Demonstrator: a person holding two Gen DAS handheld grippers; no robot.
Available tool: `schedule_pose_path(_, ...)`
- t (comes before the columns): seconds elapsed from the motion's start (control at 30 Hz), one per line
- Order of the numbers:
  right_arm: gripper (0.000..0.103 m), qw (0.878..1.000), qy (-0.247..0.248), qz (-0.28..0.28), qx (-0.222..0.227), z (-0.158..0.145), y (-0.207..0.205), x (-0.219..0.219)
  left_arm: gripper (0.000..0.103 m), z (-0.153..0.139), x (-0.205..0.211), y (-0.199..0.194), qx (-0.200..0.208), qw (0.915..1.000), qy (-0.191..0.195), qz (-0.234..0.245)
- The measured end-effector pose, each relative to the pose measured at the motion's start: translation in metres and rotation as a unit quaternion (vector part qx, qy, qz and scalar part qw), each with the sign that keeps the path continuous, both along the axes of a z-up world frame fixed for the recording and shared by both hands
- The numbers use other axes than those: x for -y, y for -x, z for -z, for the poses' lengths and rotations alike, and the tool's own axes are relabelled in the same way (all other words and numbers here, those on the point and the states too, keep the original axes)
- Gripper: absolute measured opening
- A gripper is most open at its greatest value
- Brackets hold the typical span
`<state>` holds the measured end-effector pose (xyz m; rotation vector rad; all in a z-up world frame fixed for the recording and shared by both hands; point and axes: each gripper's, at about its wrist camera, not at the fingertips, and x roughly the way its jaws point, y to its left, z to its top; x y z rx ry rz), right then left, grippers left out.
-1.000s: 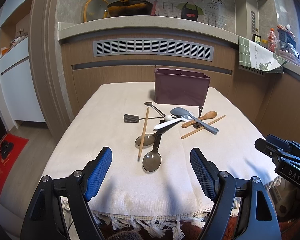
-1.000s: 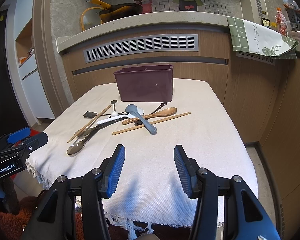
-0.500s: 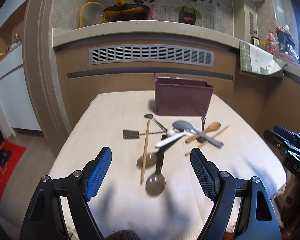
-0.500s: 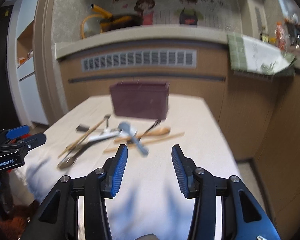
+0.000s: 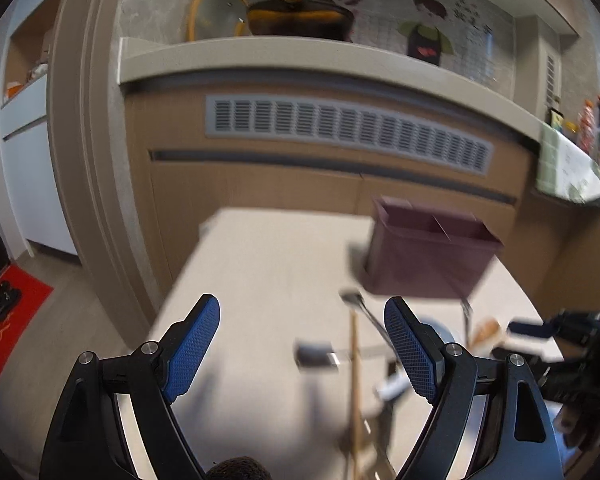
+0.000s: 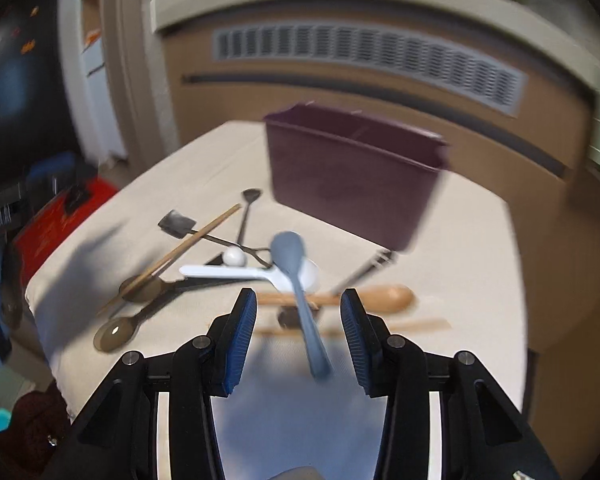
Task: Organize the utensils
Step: 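Grasp the light blue spoon with the right tool while the left tool grasps the white-knobbed utensil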
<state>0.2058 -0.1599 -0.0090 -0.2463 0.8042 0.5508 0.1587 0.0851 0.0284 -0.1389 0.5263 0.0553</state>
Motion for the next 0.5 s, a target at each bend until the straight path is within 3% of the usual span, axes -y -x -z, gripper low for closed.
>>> schedule_pose_path(0.3,0.041,0.997,0.04,-0.045,-0.05,0.037,-0.064,-0.048,0.084,0.026,-0.037,-0.051,-0.049,0.9984,0.026,-0.012)
schedule_pose_path(0.5,0.041,0.993,0.066,-0.062,-0.075,0.057,-0.083,-0.061,0.084,0.052,-0.026,-0.067,-0.084,0.996,0.028,0.007)
